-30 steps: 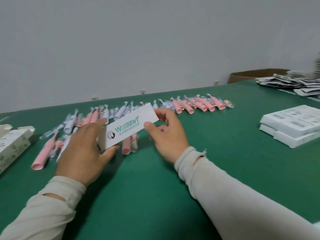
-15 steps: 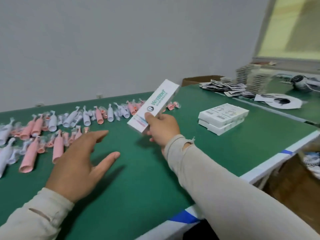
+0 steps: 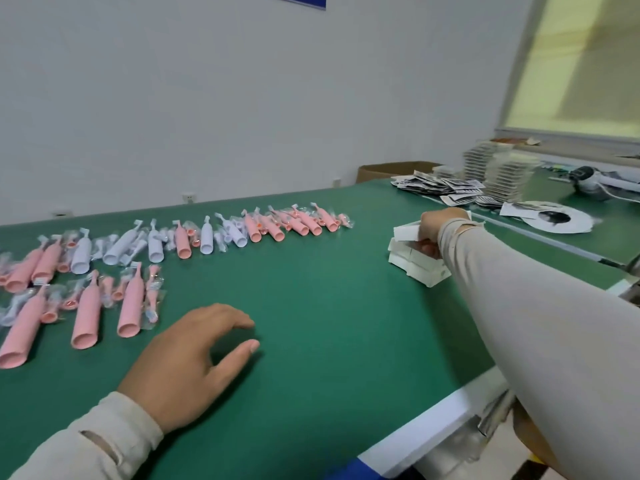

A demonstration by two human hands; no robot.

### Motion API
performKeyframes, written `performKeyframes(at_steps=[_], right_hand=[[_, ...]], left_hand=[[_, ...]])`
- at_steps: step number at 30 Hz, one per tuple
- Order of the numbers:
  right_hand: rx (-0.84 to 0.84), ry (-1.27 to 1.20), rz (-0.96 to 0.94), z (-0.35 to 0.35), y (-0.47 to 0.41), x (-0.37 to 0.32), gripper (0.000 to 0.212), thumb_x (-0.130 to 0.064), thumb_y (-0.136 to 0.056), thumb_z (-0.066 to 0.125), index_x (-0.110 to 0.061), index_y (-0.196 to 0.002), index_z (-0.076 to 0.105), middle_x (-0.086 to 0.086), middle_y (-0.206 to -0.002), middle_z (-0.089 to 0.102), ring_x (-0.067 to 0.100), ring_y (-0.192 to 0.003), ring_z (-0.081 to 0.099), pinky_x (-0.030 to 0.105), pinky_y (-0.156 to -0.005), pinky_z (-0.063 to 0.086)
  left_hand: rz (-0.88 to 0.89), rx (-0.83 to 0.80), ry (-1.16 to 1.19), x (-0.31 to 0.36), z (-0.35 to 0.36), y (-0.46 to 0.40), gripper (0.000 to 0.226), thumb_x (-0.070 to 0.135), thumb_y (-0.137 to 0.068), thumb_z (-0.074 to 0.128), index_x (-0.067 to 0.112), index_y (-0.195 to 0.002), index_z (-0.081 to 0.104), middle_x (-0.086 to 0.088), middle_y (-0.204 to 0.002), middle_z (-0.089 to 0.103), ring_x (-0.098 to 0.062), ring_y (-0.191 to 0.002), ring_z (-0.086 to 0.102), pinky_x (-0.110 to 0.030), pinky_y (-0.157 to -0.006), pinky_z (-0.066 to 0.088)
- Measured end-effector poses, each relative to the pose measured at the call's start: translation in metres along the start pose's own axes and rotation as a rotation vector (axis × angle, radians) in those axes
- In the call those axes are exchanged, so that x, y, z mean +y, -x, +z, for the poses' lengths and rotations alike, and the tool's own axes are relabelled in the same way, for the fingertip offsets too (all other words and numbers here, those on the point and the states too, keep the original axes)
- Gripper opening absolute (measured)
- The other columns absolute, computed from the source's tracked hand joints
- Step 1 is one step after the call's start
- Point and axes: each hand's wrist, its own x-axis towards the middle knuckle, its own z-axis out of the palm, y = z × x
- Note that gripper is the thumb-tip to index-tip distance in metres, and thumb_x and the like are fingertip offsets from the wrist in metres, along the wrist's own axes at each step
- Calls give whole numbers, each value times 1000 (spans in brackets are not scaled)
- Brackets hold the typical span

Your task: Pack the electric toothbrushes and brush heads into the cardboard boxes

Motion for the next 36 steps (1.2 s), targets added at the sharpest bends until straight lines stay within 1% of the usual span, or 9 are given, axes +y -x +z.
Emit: performKeyframes(at_steps=[2,5,10,14,17,21,26,32,36], right_hand=[[116,147,-27,1,-4,4,17,-29,-96,54,-13,-95,57,13,-99,59,27,-77,61,25,-54,52],[299,544,-87,1,9,15,41,-51,-90,51,-12,-98,58,11,-98,60,29,-83,58,35,-71,42],[356,902,-420,20,31,36,45,-51,-94,47,-26,-130,60,12,-130,55,35,-120,50,43,-94,44],[371,940,-405,20,41,34,43,-49,-97,49,-25,-130,62,14,-129,56,38,-120,50,44,-95,45],[404,746,-592,37,65,27,49,-50,-92,56,-14,-123,66,22,-119,61,43,-111,55,47,-92,48],[94,344,-833,122,134,5,31,-48,-87,62,-23,-105,68,1,-95,65,27,-87,59,34,-79,46],[-474,26,-727,243,229,-25,16,-35,-88,69,-29,-76,60,-19,-80,61,15,-84,61,27,-84,46],[-528,100,-901,279,269,-7,10,-33,-90,62,-32,-81,63,-16,-80,65,10,-76,62,28,-70,48],[-552,120,-922,267,261,0,14,-32,-91,61,-31,-76,63,-15,-75,65,8,-72,61,30,-72,53]], left_hand=[[10,33,44,-4,-1,2,32,59,-86,54,34,-100,67,28,-106,62,2,-99,60,-27,-81,52],[5,88,111,-5,-4,3,27,55,-84,58,34,-97,69,28,-109,62,3,-99,61,-17,-79,49],[0,92,120,-4,-4,2,26,54,-83,58,34,-94,70,27,-110,63,3,-99,61,-15,-79,49],[-20,85,97,-2,-8,4,26,52,-85,58,31,-94,71,23,-104,65,0,-98,62,-20,-79,50],[-49,86,53,2,-13,8,26,46,-88,61,24,-96,71,17,-97,67,-2,-95,61,-31,-83,52],[-160,97,-74,-1,-26,18,24,40,-91,61,21,-102,70,8,-96,66,-12,-93,61,-37,-85,52],[-404,236,-262,-15,-66,52,24,40,-92,58,24,-107,68,5,-106,68,-19,-100,62,-39,-88,51],[-824,349,-794,-66,-164,108,45,38,-92,60,13,-129,53,-8,-132,55,-28,-122,48,-41,-101,41],[-1257,203,-1012,-99,-215,148,41,27,-92,53,6,-127,55,-15,-130,56,-33,-118,52,-43,-99,44]])
